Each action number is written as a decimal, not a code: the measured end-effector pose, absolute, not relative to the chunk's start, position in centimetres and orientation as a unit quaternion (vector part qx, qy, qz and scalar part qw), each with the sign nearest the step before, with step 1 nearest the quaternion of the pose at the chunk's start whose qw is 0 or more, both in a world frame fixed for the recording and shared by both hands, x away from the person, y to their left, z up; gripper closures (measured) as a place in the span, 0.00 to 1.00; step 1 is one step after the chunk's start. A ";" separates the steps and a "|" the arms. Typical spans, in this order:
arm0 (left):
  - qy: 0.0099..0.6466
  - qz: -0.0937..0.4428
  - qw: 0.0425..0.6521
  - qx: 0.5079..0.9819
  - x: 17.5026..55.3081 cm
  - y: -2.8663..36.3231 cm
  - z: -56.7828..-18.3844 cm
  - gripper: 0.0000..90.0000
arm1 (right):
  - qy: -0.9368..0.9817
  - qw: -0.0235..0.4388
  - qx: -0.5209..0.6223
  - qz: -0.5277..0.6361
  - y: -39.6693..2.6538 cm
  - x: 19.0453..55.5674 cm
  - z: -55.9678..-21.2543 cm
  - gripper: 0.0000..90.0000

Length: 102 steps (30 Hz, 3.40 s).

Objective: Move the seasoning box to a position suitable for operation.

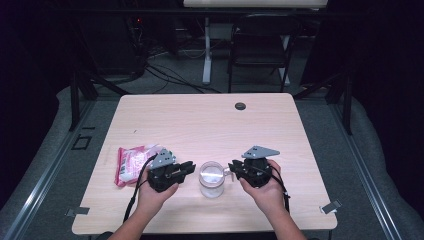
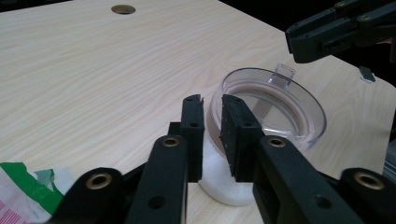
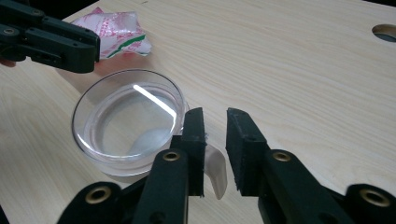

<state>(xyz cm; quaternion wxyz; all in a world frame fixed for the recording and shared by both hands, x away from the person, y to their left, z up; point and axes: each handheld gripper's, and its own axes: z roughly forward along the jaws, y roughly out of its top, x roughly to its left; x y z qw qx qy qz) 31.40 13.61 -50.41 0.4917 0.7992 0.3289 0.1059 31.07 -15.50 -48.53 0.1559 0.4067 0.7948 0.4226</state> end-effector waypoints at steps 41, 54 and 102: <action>0.299 0.064 0.444 0.842 30.5 12.7 -51.3 1.00 | 0.790 0.128 0.416 0.431 -14.9 31.6 -49.2 0.93; 0.289 0.052 0.468 0.834 30.6 12.4 -50.4 0.99 | 0.791 0.134 0.409 0.434 -15.2 31.3 -49.4 0.90; 0.319 0.092 0.451 0.829 32.5 10.5 -51.5 0.65 | 0.826 0.159 0.335 0.425 -13.6 27.9 -49.3 0.57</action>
